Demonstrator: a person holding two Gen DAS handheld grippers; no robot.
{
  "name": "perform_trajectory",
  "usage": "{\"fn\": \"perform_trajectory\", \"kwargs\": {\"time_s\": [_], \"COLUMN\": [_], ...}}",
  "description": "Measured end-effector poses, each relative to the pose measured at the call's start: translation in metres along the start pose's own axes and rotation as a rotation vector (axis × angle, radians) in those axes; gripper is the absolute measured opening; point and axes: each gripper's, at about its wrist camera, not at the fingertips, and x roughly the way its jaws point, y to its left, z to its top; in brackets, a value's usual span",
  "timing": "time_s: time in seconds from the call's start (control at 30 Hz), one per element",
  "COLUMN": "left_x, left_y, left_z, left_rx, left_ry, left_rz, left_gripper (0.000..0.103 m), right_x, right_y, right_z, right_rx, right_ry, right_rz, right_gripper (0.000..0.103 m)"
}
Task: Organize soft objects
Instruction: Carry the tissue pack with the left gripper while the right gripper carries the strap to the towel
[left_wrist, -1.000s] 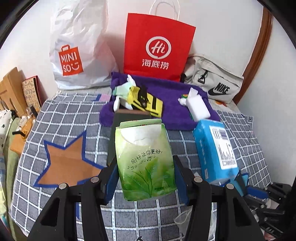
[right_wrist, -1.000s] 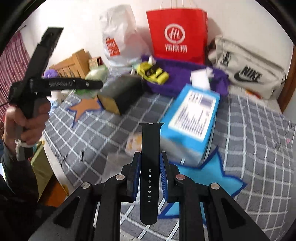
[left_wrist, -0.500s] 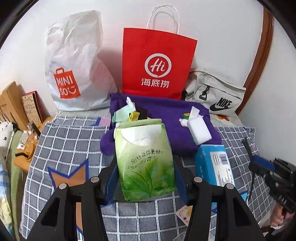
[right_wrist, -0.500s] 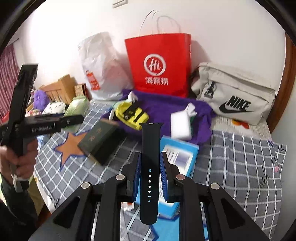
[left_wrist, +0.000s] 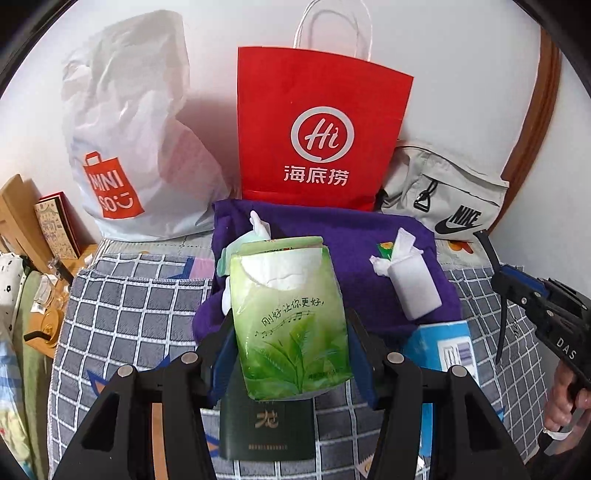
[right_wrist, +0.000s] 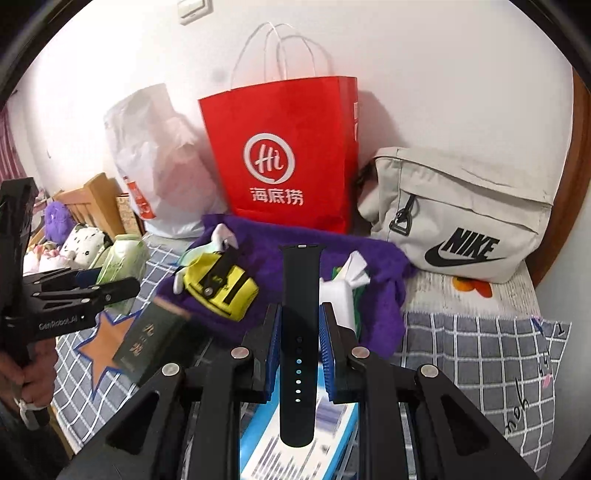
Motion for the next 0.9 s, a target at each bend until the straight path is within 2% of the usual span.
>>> {"fn": "perform_trajectory", "kwargs": {"time_s": [0.5, 0.8, 0.9], "left_x": [0.058, 0.093, 0.105], "left_y": [0.003, 0.003, 0.004], "left_z": [0.035, 0.046, 0.048], "left_rx": [-0.002, 0.003, 0.0], "left_ry": [0.044, 0.078, 0.088], "left_rz": [0.029, 0.015, 0.022], "left_gripper": [0.052, 0.052, 0.052], "right_x": [0.05, 0.087, 0.099], "right_y": [-0.039, -0.063, -0.069], "right_z": [0.045, 0.042, 0.038], "right_rx": [0.045, 0.08, 0.076], "right_ry": [-0.011, 0.043, 0.073], "right_rz": [0.006, 0.055, 0.036], "right_gripper": [0.02, 0.02, 0.02]}}
